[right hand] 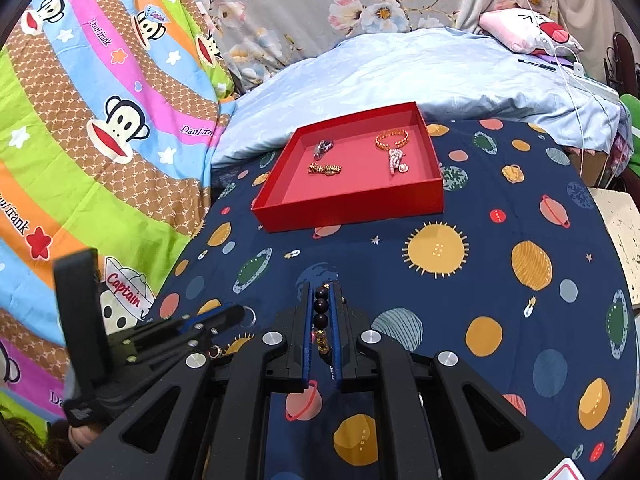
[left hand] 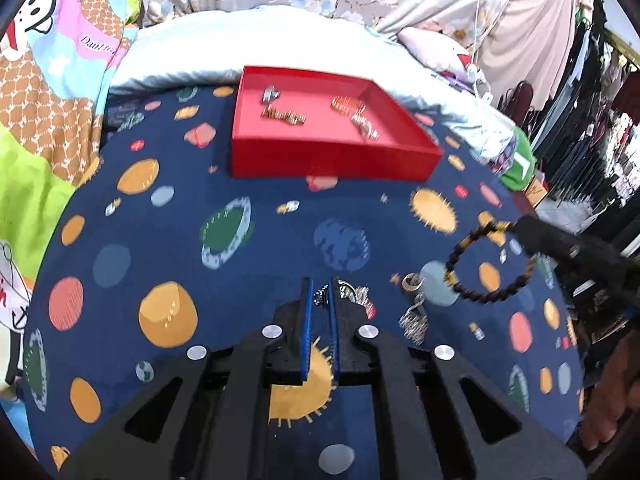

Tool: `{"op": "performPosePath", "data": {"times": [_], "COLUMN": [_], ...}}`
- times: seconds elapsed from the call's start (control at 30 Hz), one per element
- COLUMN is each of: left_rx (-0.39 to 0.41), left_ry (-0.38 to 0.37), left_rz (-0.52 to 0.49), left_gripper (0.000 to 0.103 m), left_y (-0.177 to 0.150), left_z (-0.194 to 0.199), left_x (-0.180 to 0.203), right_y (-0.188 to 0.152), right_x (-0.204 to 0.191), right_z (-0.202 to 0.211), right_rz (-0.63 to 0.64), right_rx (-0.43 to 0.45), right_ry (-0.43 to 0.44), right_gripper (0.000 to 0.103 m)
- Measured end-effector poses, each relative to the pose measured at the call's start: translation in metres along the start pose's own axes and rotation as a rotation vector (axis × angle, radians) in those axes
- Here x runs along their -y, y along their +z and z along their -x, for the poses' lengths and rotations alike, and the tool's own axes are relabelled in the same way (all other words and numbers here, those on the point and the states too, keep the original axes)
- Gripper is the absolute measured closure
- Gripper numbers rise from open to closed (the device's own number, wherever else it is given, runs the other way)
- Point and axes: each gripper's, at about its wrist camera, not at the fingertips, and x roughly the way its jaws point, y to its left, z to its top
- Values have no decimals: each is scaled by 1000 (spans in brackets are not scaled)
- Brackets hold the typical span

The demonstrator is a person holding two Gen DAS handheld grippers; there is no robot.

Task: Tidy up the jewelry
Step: 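Carry ring and beaded bracelet into the red tray and open both tools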

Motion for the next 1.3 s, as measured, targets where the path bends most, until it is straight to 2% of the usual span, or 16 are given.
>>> {"op": "performPosePath", "data": {"times": [0.2,0.37,0.53,0.67,0.83,1.03,1.17,1.23,1.27,1.3], "left_rx": [45,101,133,145,115,54,17,4,6,12], "left_ry": [-21,5,11,19,15,35,69,98,109,118], "left_rz": [-2,-31,-46,-51,-37,-27,-38,-24,-7,7], "left_gripper": [97,97,97,97,97,97,96,80,62,49], "left_y": [33,66,110,136,159,165,162,161,160,160], "left_z": [7,4,-15,-36,-75,-118,-137,-141,-139,-137], "left_x": [1,2,-3,-4,-10,-19,-21,-25,-27,-30], "right_y": [24,57,98,123,135,131,126,125,125,125], "right_x": [1,-4,-5,0,12,40,54,58,60,60], "right_z": [2,-4,-27,-59,-105,-149,-161,-155,-150,-142], "right_rz": [30,72,99,82,39,-8,-3,2,4,5], "right_rx": [36,76,102,81,17,-65,-75,-48,-37,-18], "right_ry": [-3,-4,-12,3,14,-9,-80,-126,-135,-144], "right_gripper": [96,96,96,96,96,96,94,90,90,90]}}
